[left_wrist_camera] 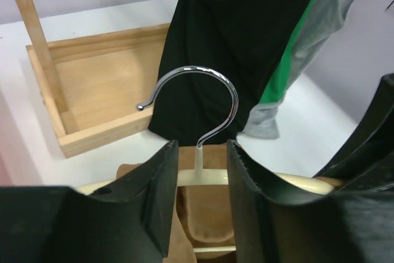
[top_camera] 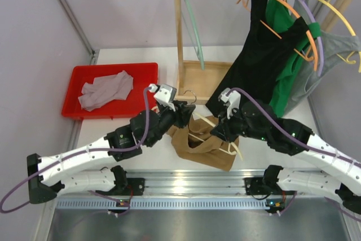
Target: Place the tank top on the hanger
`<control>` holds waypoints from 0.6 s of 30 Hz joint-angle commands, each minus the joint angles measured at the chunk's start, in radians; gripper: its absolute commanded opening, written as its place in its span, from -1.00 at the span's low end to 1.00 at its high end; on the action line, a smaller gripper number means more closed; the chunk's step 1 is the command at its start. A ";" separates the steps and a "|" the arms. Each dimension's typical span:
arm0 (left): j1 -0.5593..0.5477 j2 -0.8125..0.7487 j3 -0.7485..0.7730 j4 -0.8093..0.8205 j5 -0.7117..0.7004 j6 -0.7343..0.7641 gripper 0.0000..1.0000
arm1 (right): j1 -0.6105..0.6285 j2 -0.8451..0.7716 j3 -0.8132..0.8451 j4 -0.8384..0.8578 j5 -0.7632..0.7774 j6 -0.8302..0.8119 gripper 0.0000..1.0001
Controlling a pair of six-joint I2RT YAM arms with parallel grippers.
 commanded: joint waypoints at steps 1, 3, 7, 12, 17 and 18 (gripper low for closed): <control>-0.006 -0.012 0.065 0.069 0.014 0.008 -0.11 | 0.005 -0.047 0.021 -0.004 0.079 0.040 -1.00; -0.004 -0.015 0.069 0.068 0.018 0.010 -0.04 | 0.006 -0.053 0.025 -0.026 0.091 0.045 -1.00; -0.004 -0.031 0.082 0.048 0.012 0.019 -0.01 | 0.006 -0.096 0.029 -0.069 0.156 0.072 -1.00; -0.004 -0.083 0.085 0.017 -0.017 0.027 -0.03 | 0.006 -0.093 0.123 -0.228 0.312 0.152 -1.00; -0.004 -0.133 0.094 -0.032 -0.040 0.031 -0.02 | 0.005 -0.072 0.250 -0.398 0.460 0.232 -1.00; -0.004 -0.140 0.095 -0.038 -0.043 0.033 -0.02 | 0.005 -0.064 0.277 -0.428 0.491 0.246 -1.00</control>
